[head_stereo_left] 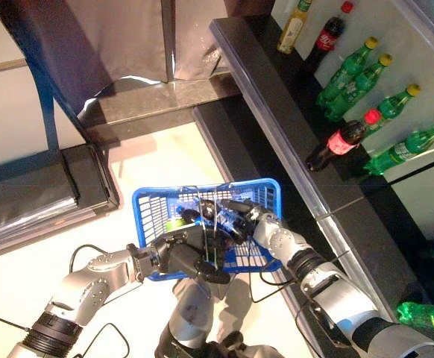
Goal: Pick up the drink and place into the basket.
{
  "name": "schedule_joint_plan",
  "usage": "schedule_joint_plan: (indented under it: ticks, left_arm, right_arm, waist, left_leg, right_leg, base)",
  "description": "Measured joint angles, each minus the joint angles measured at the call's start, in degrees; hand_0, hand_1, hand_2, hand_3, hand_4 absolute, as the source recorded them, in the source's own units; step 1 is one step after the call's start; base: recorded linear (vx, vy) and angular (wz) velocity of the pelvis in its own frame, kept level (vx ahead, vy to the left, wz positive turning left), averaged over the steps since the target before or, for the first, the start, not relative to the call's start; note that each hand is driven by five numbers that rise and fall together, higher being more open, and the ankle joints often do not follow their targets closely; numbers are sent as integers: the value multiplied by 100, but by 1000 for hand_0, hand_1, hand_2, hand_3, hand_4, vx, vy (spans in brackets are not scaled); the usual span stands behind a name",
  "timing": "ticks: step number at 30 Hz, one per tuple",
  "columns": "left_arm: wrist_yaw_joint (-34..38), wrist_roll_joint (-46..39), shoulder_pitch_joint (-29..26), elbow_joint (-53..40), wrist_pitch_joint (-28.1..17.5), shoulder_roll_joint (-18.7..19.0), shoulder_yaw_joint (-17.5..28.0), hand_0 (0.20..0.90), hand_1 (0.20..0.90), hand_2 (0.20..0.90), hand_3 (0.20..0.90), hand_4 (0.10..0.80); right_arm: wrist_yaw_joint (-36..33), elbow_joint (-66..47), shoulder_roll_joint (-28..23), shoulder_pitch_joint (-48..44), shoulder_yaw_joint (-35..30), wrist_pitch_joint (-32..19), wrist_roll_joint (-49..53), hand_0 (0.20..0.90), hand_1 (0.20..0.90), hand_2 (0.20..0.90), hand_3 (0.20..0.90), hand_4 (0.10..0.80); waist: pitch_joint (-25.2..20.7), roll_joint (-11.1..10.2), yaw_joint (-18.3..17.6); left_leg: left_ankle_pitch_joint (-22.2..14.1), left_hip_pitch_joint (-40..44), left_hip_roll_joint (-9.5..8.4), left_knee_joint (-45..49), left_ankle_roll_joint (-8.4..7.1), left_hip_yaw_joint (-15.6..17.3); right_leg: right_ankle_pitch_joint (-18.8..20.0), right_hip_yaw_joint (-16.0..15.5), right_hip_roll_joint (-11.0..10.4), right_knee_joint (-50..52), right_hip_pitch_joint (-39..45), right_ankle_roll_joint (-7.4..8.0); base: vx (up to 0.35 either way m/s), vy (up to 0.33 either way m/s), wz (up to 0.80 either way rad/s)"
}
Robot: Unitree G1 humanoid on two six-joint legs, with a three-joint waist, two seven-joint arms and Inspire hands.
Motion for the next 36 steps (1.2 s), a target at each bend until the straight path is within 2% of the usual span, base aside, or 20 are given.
schedule_joint_plan:
  ticks: [11, 15, 22, 29, 32, 36]
  left_arm:
    - [-3, -22, 78, 0, 1, 4, 106, 300, 300, 300, 200, 100]
    - [-3, -25, 293, -1, 1, -44, 369, 300, 300, 300, 200, 100]
    - [-1, -58, 733, -1, -72, -215, 878, 300, 300, 300, 200, 100]
    - [354, -55, 1178, 69, -469, -459, 1159, 300, 300, 300, 200, 100]
    - [577, -55, 1407, 207, -689, -542, 1338, 300, 300, 300, 200, 100]
    - [857, -55, 1524, 577, -972, -606, 1396, 300, 300, 300, 200, 100]
  right_arm:
    - [-250, -1466, -358, 548, -1, 168, -603, 900, 900, 900, 900, 800]
    - [-197, -1999, -383, 904, 3, 410, -859, 900, 900, 900, 900, 800]
    - [281, -3238, -694, 2268, 49, 648, -1517, 900, 900, 900, 900, 800]
    - [854, -4281, -1214, 3492, 180, 765, -1588, 900, 900, 900, 900, 800]
    - [1171, -4693, -1334, 3859, 179, 794, -1689, 900, 900, 900, 900, 800]
    - [1588, -5139, -1476, 4125, 212, 807, -1806, 900, 900, 900, 900, 800]
  waist:
    - [-1, -8, -35]
    - [-5, -15, -183]
    - [-12, -82, -362]
    - [-83, -213, -658]
    - [-160, -332, -727]
    - [-190, -377, -851]
  left_leg:
    - [-44, -2, 26, 71, 5, 22]
    - [-41, -2, 39, 73, 9, 38]
    - [-39, -6, 137, 65, 13, 291]
    - [-31, 8, 258, 24, -2, 412]
    - [26, 17, 347, -117, -33, 546]
    - [68, 97, 393, -256, -39, 652]
  right_leg:
    - [-13, 18, 13, 23, 15, -29]
    - [6, 26, 24, 29, 12, -8]
    - [8, 65, 49, 6, -41, -9]
    - [39, 212, 123, -2, -109, -56]
    - [86, 355, 161, -69, -243, -98]
    - [122, 472, 164, -94, -278, -115]
  base:
    - [0, 0, 0]
    - [0, 0, 0]
    - [-28, -16, -6]
    - [-64, -35, -11]
    - [-73, -19, -19]
    - [-74, -9, -15]
